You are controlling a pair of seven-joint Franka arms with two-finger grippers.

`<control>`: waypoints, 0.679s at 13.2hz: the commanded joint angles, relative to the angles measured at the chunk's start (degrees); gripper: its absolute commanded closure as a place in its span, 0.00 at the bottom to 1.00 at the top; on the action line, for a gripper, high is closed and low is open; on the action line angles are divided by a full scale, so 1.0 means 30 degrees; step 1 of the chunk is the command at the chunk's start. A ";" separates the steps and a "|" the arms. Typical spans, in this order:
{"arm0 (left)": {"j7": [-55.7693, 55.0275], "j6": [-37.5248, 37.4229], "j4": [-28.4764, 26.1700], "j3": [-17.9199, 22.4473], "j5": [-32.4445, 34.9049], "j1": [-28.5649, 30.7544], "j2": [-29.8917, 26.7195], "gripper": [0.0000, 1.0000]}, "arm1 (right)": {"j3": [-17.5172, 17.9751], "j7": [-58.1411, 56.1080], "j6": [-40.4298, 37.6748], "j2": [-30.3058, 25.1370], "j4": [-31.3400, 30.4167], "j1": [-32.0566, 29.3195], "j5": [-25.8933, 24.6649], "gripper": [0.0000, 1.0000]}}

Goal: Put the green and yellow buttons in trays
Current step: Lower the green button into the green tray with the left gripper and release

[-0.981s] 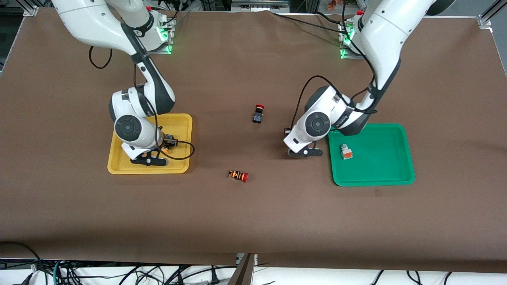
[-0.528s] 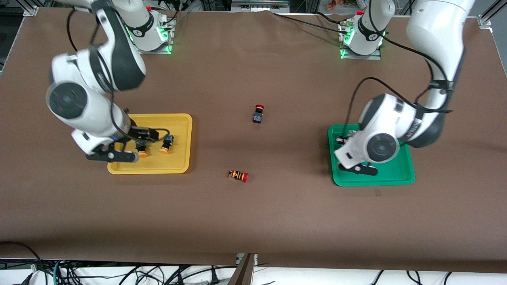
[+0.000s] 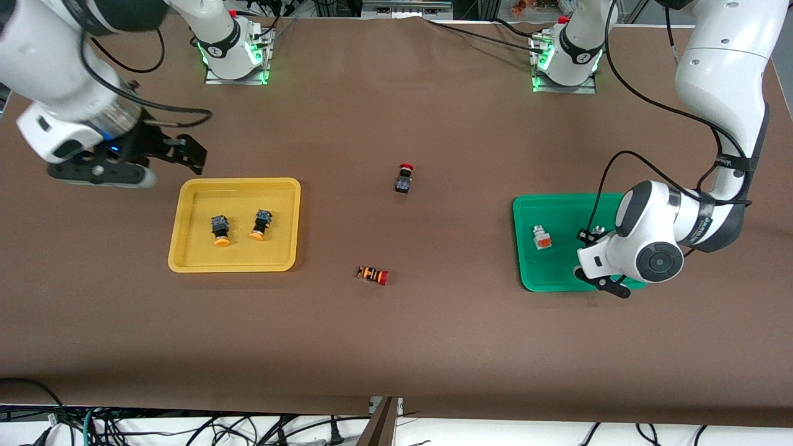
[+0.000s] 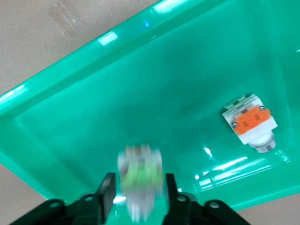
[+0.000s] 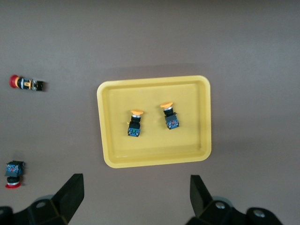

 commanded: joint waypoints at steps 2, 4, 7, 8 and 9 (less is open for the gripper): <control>0.0396 -0.0396 0.0085 -0.0413 0.0167 -0.0068 -0.1640 0.00 | -0.0606 -0.0606 -0.0709 -0.1146 0.0037 -0.0374 0.0209 0.00; 0.0309 -0.1739 0.0843 -0.0763 -0.0647 -0.0068 -0.3250 0.00 | -0.0579 -0.1806 -0.2284 -0.1235 0.0066 -0.0374 0.0151 0.00; -0.0628 -0.3876 0.2655 -0.0765 -0.2498 -0.0038 -0.5830 0.00 | -0.0899 -0.2044 -0.2934 -0.1060 0.0067 -0.0374 0.0209 0.00; -0.0629 -0.5277 0.3853 -0.0794 -0.2558 -0.0009 -0.6011 0.00 | -0.1017 -0.2103 -0.2966 -0.1002 0.0095 -0.0374 0.0296 0.00; -0.0716 -0.6103 0.4271 -0.0417 -0.3138 -0.0154 -0.6651 0.00 | -0.1163 -0.2132 -0.2995 -0.0943 0.0067 -0.0374 0.0819 0.00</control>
